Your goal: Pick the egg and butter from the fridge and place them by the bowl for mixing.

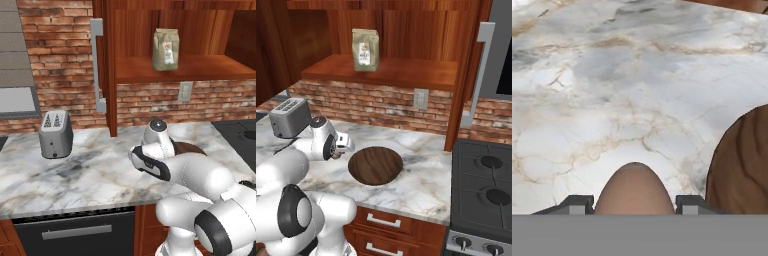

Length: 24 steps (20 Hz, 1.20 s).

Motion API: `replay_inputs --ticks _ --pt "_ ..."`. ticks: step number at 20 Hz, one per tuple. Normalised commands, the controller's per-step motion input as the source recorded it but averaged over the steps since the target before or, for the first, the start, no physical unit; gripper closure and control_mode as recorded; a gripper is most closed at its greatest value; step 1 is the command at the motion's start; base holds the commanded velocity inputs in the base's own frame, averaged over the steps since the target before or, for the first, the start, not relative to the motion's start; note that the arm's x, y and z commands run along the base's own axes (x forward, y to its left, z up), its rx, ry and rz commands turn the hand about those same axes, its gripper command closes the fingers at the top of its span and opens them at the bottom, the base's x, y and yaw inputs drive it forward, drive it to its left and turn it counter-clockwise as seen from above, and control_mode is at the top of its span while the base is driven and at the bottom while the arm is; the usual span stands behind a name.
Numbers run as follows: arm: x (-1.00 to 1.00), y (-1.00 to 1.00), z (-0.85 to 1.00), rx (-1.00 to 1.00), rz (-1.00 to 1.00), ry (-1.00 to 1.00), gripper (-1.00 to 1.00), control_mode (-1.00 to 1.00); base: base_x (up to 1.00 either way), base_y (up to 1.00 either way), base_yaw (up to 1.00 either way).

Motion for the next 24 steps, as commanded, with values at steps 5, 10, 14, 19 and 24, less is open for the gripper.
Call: replay_inputs --ticks 5,10,14,19,24 --pt "0.22 0.0 -0.19 -0.05 0.0 0.0 1.0 -1.0 0.0 0.0 0.0" --pt "0.18 0.0 -0.21 -0.07 0.0 0.0 1.0 -1.0 0.0 0.0 0.0" --pt "0.11 0.0 -0.18 -0.06 0.01 0.0 1.0 -1.0 0.0 0.0 0.0" --pt "0.03 0.0 -0.07 -0.01 0.01 0.0 -1.0 -1.0 0.0 0.0 0.0" --pt "0.0 0.0 0.07 0.0 0.0 -0.03 -1.0 -1.0 0.0 0.0 0.0"
